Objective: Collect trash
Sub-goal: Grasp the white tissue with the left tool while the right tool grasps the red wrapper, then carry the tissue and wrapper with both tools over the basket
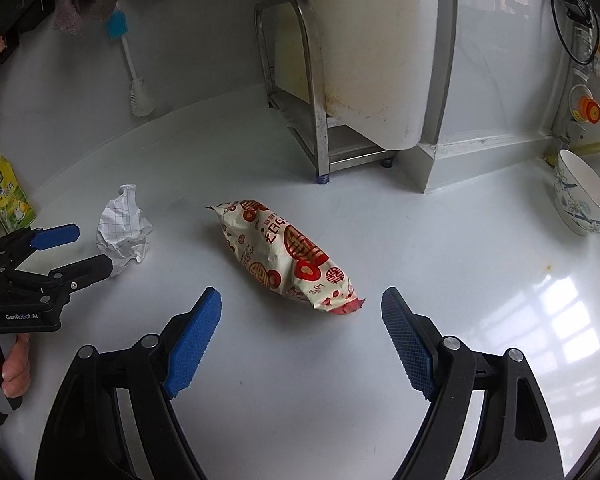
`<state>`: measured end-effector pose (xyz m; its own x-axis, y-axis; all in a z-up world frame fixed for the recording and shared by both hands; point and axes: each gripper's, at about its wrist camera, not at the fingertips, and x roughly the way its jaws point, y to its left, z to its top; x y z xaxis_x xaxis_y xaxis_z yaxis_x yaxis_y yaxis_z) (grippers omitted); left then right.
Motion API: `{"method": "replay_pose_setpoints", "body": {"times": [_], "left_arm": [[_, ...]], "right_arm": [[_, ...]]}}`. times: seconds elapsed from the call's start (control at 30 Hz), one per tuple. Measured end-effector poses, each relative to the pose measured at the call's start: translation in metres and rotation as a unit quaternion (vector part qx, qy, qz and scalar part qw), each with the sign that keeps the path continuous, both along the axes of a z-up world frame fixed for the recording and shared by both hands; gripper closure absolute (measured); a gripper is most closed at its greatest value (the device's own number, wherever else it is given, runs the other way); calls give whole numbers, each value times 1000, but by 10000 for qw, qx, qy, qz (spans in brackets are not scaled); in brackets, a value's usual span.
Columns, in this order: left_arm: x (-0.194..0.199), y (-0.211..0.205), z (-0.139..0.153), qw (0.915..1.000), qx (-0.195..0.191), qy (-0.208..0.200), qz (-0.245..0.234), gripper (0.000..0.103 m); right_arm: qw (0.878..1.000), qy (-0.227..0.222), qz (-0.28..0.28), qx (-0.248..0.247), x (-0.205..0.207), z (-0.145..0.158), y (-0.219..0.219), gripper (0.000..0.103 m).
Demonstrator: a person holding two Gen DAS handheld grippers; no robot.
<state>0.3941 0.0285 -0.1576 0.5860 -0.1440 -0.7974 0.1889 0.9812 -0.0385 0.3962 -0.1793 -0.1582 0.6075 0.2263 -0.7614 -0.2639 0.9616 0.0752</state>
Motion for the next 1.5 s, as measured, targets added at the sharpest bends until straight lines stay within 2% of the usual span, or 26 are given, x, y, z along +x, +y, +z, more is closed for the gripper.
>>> {"method": "replay_pose_setpoints", "body": {"times": [0.1,0.27,0.53,0.6,0.63,0.7,0.73,0.8,0.83,0.93,1.23,1.5], "left_arm": [[6,-1,-2,10000,-36,21,-19,10],[15,-2,-9,10000,-34,74,13,10],[26,2,-15,9996,-236,124,132,10],[28,3,-15,9995,-267,88,138,11],[29,2,-15,9995,-287,87,131,13],[32,2,-16,9993,-332,131,113,22],[33,1,-17,9992,-338,174,96,33],[34,1,-18,9994,-278,186,91,42],[33,1,-18,9994,-278,190,71,49],[30,3,-17,9994,-292,197,47,58],[2,9,-7,10000,-41,78,-27,60],[-47,16,6,9998,112,123,-57,60]], "right_arm": [[9995,-55,203,-236,11,-1,7,24],[9987,41,369,-361,32,-10,12,24],[9983,-2,485,-317,41,-14,19,25],[9982,-18,505,-330,41,-13,25,35],[9981,14,515,-325,44,-14,29,43],[9980,46,537,-339,43,-16,33,51],[9979,72,545,-344,43,-18,35,59],[9981,58,509,-345,41,-17,38,69],[9983,82,487,-298,41,-16,38,72],[9990,142,377,-203,37,-17,39,73],[9994,243,-159,171,5,-11,40,73],[9931,375,-853,710,-52,-9,30,73]]}}
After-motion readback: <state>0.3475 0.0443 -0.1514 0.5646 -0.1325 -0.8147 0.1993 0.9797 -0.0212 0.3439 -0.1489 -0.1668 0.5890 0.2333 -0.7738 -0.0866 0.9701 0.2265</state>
